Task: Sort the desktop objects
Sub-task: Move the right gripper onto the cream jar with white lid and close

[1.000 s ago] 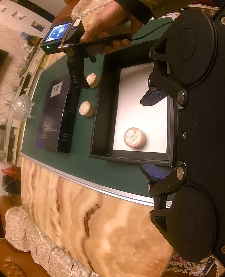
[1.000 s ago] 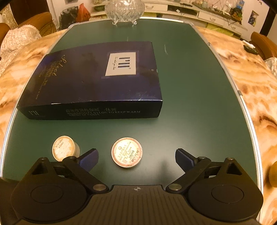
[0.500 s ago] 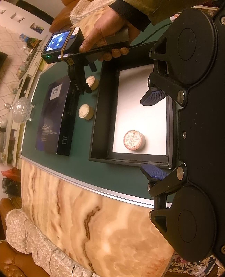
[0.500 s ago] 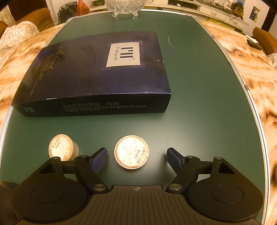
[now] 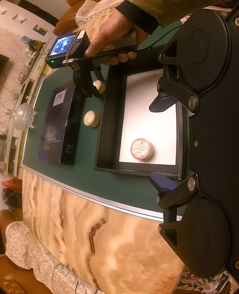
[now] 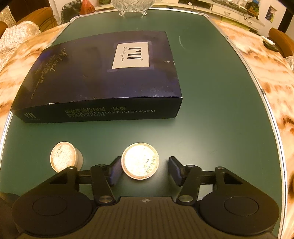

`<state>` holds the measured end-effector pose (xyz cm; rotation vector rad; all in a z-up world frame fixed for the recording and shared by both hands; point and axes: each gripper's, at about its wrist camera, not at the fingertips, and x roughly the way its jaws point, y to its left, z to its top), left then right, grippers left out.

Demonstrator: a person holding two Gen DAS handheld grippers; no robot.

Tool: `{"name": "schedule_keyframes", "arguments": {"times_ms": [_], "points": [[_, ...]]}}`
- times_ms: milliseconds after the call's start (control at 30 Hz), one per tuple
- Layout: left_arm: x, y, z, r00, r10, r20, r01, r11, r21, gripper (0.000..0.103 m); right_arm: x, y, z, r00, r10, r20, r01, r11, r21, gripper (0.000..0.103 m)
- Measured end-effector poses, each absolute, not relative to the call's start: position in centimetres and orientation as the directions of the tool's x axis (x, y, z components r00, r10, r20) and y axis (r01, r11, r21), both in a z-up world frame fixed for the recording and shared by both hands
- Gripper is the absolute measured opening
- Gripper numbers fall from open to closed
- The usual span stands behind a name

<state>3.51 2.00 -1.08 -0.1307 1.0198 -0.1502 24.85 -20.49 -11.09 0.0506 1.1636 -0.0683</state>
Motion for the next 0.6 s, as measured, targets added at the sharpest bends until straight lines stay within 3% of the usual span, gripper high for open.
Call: {"name": "schedule_keyframes", "arguments": {"times_ms": [267, 600], "points": [[3.39, 1.99, -1.13, 0.513, -0.189, -0.837, 0.068, 0.981, -0.180, 0.074, 24.86, -20.44, -11.16, 0.396, -0.027, -0.918, 0.071, 0.997, 0.002, 0.045], [3.39, 2.11, -1.09, 0.515, -0.188, -0.836, 0.067, 0.981, -0.180, 0.074, 24.66, -20.44, -11.08, 0.401, -0.025, -0.916, 0.066, 0.998, 0.002, 0.045]]}}
